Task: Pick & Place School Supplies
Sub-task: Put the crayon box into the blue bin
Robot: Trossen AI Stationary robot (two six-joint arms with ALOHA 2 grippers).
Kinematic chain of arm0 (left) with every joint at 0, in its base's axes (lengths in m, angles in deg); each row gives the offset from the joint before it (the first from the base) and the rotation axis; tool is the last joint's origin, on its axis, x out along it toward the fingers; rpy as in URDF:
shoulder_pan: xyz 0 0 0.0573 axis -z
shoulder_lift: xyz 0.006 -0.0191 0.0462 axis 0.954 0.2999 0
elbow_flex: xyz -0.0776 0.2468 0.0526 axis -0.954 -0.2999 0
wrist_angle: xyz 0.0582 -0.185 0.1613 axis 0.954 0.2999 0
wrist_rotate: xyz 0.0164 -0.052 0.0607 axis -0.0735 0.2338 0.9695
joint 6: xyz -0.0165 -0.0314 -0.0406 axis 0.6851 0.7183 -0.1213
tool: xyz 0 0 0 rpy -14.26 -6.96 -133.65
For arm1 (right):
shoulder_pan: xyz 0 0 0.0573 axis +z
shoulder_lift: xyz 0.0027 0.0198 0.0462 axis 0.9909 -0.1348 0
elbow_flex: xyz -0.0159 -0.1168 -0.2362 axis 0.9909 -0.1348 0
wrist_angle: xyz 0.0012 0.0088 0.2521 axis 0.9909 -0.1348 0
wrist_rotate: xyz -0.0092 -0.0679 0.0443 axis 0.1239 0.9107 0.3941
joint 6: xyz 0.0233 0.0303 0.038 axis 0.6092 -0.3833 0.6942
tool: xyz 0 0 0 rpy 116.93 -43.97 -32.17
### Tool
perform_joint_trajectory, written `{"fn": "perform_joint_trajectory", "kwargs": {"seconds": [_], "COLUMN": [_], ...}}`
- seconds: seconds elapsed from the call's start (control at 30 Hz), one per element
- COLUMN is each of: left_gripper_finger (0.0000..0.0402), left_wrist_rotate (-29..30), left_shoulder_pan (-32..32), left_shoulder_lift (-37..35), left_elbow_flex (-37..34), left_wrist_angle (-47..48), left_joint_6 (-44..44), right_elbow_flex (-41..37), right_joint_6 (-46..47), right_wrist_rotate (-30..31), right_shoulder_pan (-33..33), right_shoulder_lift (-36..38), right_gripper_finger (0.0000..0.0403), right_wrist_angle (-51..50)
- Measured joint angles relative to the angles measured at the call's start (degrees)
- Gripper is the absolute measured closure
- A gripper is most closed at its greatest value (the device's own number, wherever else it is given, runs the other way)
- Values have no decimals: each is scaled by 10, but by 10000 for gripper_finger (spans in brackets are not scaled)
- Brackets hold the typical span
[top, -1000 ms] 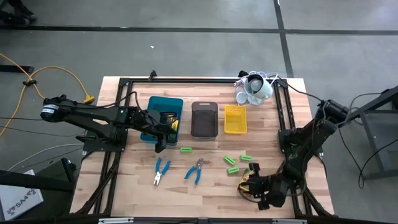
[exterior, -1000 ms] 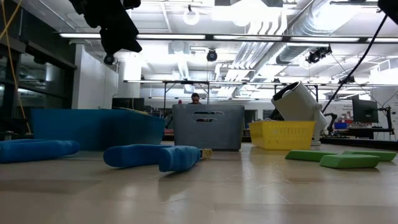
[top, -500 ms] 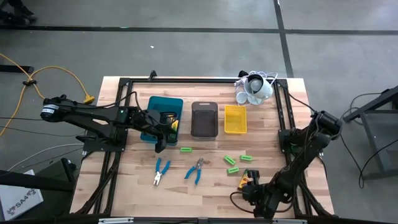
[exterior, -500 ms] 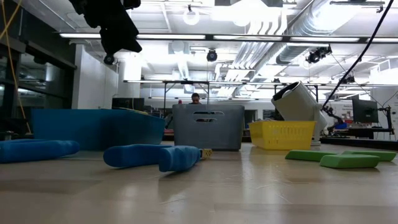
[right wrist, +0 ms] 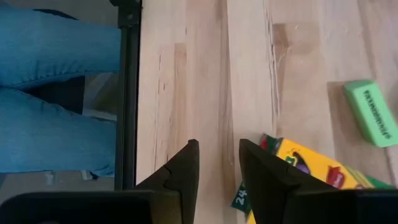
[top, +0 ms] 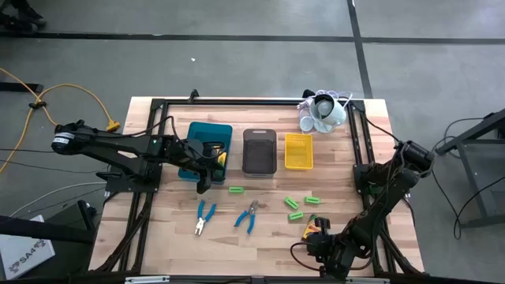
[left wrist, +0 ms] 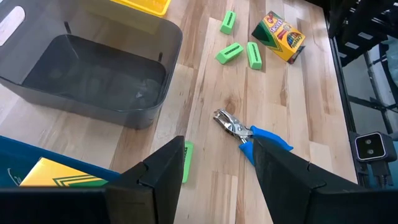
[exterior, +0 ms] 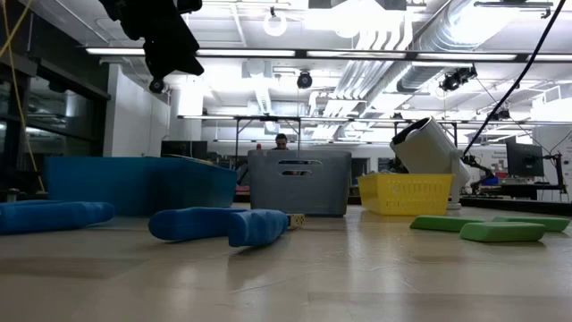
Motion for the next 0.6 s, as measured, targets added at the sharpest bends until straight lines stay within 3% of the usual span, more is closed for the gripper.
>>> {"fn": "perform_joint_trajectory", "kwargs": {"seconds": [0.23,0.6], "left_gripper_finger": [216,216], "left_wrist_rotate": [0,0], "left_shoulder_pan": [0,0], "left_shoulder_lift": [0,0], "left_elbow_flex": [0,0], "left_wrist_angle": [0,0], "left_joint_6": [0,-4], "right_elbow_flex": [0,0], "right_joint_6": [38,67], "right_wrist_rotate": [-47,-43], "right_shoulder_pan": [2,2], "right_shoulder_lift": [-50,-62], "right_gripper_finger": [297,298], "right_wrist_angle": [19,15]}}
